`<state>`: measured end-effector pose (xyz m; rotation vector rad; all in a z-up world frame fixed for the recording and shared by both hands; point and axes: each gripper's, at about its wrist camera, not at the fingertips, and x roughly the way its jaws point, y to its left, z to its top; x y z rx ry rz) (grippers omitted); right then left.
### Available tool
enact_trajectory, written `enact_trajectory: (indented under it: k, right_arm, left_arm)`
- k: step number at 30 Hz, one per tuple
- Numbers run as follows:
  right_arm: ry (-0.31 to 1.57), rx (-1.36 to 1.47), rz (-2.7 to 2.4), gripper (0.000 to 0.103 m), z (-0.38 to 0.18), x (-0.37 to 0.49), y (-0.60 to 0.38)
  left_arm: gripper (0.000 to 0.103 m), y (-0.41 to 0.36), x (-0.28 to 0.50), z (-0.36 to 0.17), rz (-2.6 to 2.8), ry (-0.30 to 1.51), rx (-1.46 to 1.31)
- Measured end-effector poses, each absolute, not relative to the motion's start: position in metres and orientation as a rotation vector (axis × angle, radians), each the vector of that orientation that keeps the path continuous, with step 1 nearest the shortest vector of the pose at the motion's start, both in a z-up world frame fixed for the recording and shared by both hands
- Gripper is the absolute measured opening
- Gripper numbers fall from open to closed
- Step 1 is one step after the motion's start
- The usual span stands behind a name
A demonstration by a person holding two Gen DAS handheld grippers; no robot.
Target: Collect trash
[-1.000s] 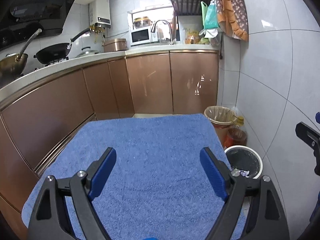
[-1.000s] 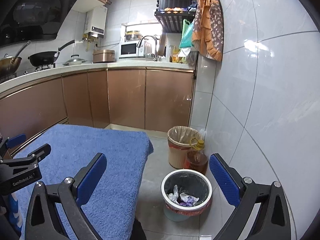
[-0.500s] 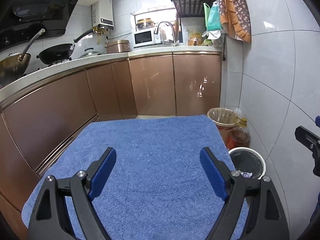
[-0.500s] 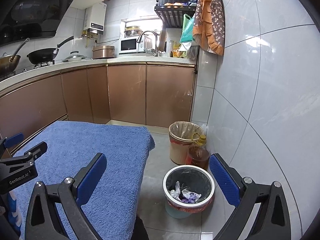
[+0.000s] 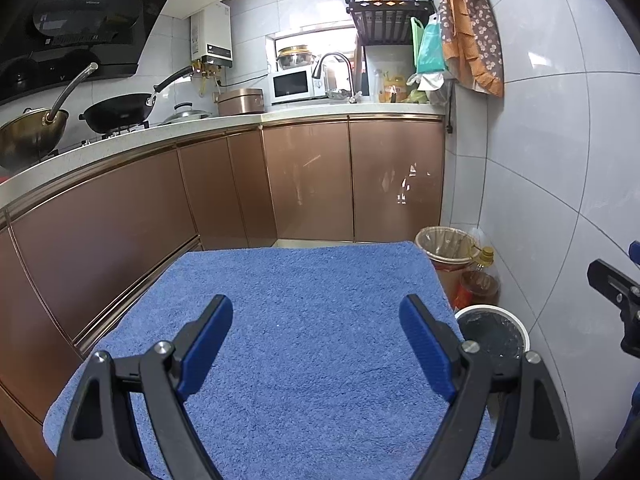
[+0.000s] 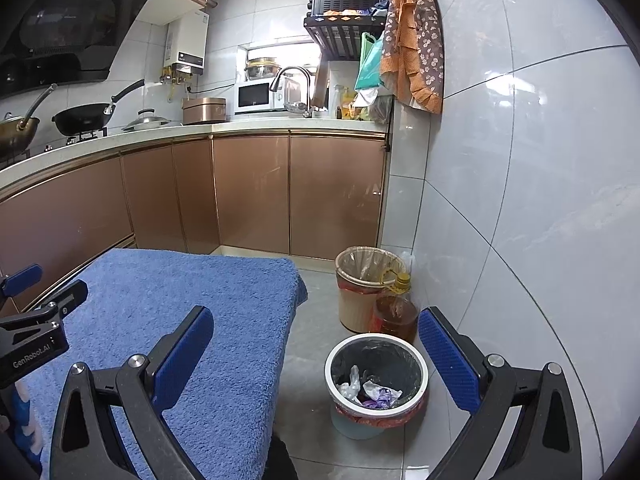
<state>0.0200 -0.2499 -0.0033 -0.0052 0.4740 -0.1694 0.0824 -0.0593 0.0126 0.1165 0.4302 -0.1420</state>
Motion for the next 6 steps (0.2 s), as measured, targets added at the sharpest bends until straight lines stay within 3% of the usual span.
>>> enact_trajectory:
  k: [6]
  right_arm:
    - [0.473, -0.006, -0.168, 0.103, -0.0035, 0.0193, -0.2508]
  left_arm:
    - [0.085, -0.0572, 0.0814, 0.0145, -0.143, 0.43, 0.096]
